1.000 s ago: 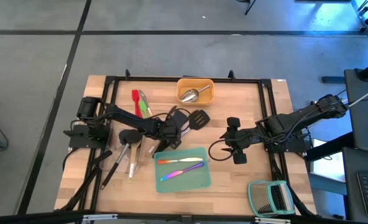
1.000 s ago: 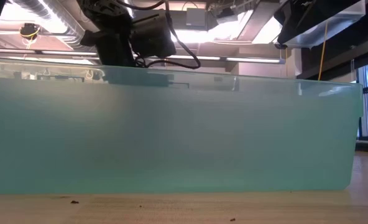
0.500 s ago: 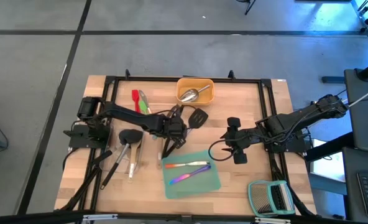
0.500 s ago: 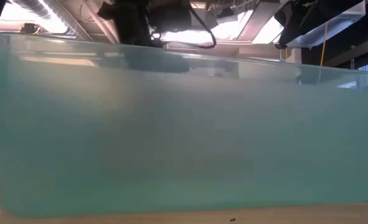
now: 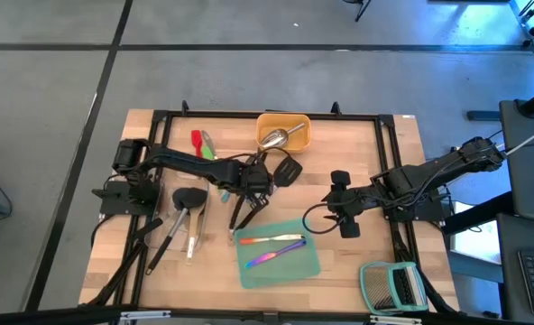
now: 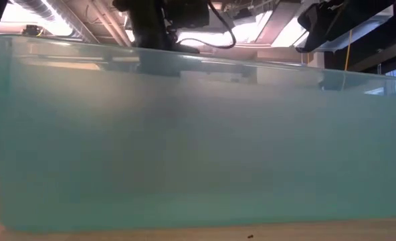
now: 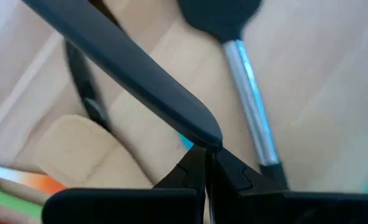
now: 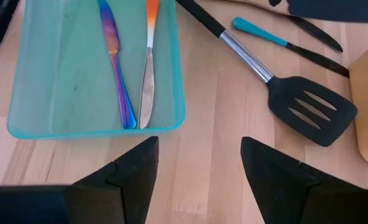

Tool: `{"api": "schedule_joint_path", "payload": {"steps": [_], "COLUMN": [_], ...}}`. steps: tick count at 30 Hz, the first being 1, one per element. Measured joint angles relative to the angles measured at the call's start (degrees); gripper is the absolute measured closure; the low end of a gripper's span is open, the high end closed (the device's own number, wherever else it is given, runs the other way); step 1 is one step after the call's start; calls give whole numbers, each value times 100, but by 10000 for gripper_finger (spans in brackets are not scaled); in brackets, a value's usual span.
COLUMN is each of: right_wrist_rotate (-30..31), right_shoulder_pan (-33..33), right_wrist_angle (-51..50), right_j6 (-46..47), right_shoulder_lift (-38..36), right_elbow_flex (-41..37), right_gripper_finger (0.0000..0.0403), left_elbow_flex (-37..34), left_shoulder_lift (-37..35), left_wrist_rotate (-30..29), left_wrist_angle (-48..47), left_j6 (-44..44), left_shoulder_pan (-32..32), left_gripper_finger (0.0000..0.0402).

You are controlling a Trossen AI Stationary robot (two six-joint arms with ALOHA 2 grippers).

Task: Pick & Place Kitchen Items
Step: Put the black spatula into the transparent bin

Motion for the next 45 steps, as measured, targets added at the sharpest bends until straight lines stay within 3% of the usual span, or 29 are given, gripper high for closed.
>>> {"api": "schedule_joint_path", "payload": {"steps": [6, 14, 19, 28, 38, 45], "right_wrist_rotate": [4, 17, 20, 20, 22, 24], "right_shoulder_pan": [106, 170, 170, 170, 170, 168], "right_wrist_angle": [-21, -56, -40, 62, 68, 67], "right_j6": [44, 44, 44, 44, 16, -21], "right_shoulder_lift": [0, 0, 0, 0, 0, 0], "right_elbow_flex": [1, 4, 4, 4, 4, 4], "right_gripper_finger": [171, 171, 171, 171, 172, 172], "left_elbow_flex": [243, 186, -83, -866, -1846, -2860], "left_shoulder_lift": [-537, -2061, -2676, -3302, -4010, -4345], "left_wrist_rotate": [568, 1393, 1886, 2147, 2196, 2278], "left_wrist_angle": [-585, -948, -1203, -2186, -1987, -472], "left_j6": [-17, -1138, -1919, -3357, -4381, -4643], "left_shoulder_pan": [-54, -358, -596, -1067, -1508, -1676], "left_gripper_finger": [400, 399, 399, 399, 399, 399]}}
